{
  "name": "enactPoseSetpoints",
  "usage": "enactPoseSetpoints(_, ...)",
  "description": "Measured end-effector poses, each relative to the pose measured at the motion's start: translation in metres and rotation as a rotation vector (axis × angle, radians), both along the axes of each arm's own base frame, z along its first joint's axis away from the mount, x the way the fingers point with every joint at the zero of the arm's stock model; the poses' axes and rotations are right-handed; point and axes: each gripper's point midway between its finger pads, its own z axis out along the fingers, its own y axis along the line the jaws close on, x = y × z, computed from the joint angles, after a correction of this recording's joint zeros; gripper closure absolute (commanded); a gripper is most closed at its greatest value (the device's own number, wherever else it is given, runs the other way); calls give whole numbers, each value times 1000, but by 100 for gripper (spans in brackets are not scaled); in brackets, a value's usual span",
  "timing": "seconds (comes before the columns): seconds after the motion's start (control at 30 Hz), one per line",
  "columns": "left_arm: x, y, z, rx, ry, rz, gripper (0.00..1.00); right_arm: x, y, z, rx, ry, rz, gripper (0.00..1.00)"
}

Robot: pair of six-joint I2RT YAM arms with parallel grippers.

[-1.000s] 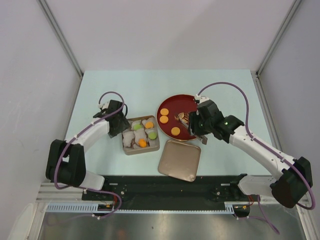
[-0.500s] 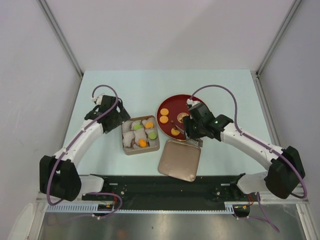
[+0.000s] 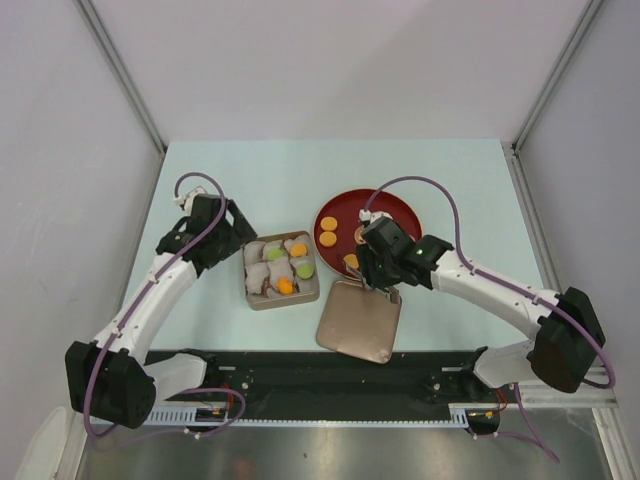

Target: Pack the cookies

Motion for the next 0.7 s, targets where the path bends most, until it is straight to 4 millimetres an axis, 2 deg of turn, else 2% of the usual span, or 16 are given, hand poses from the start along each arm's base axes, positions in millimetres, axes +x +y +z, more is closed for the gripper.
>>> enactPoseSetpoints(0.23, -8, 1, -14, 7, 37, -3, 4, -4, 1, -14, -47, 27, 7, 46)
enactPoseSetpoints(0.33, -8, 1, -16, 7, 40, -3, 4, -4, 1, -16, -56, 29, 6, 50)
enactPoseSetpoints(0.47, -8, 0, -16, 3, 40, -6, 4, -3, 0, -18, -63, 30, 3, 60)
enactPoseSetpoints(0.7, -8, -1, -16, -4, 38, -12, 4, -2, -2, -15, -67, 30, -7, 63)
